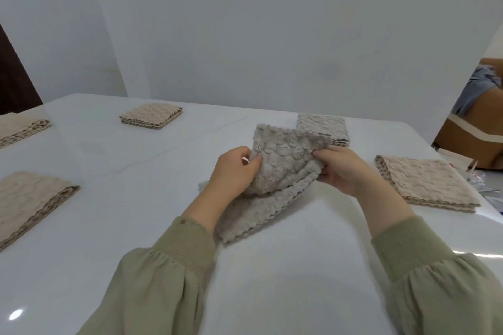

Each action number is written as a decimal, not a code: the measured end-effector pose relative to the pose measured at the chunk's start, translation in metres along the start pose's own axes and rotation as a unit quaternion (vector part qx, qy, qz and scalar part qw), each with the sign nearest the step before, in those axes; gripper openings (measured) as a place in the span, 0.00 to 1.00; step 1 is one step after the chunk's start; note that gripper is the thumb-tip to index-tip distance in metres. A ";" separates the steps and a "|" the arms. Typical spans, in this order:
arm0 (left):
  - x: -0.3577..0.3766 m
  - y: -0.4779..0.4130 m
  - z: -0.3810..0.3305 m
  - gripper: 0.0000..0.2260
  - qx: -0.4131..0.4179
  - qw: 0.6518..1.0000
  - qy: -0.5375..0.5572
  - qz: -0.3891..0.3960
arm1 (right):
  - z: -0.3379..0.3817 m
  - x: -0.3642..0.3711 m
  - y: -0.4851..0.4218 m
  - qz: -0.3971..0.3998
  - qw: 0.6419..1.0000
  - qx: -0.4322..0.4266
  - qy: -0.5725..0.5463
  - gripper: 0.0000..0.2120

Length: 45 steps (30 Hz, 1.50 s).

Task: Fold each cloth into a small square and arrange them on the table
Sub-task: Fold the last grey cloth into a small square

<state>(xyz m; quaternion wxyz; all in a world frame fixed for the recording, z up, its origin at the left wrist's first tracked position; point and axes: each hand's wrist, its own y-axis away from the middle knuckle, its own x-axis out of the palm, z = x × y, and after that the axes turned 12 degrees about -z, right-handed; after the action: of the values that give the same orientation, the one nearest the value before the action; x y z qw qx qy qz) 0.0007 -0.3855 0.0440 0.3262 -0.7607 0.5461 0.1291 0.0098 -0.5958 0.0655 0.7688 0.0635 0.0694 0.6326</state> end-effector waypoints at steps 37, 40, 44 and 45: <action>-0.008 -0.002 -0.006 0.06 -0.099 0.969 0.210 -0.089 | 0.015 -0.006 0.007 -0.031 0.982 -0.133 0.130 0.08; -0.011 0.002 -0.011 0.03 -0.113 0.963 0.234 -0.065 | 0.020 -0.006 0.013 0.024 0.993 -0.091 0.068 0.04; -0.012 0.005 -0.014 0.03 -0.121 0.940 0.308 -0.086 | 0.019 0.002 0.012 0.026 0.988 -0.146 0.034 0.10; -0.011 0.005 -0.015 0.02 -0.128 0.932 0.329 -0.084 | 0.016 0.005 0.010 0.028 0.988 -0.153 0.016 0.10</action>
<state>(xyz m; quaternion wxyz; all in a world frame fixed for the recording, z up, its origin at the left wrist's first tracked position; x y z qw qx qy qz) -0.0101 -0.3873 0.0598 0.0375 -0.8391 0.5356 -0.0873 0.0039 -0.5893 0.0828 0.7504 -0.0625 -0.0176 0.6578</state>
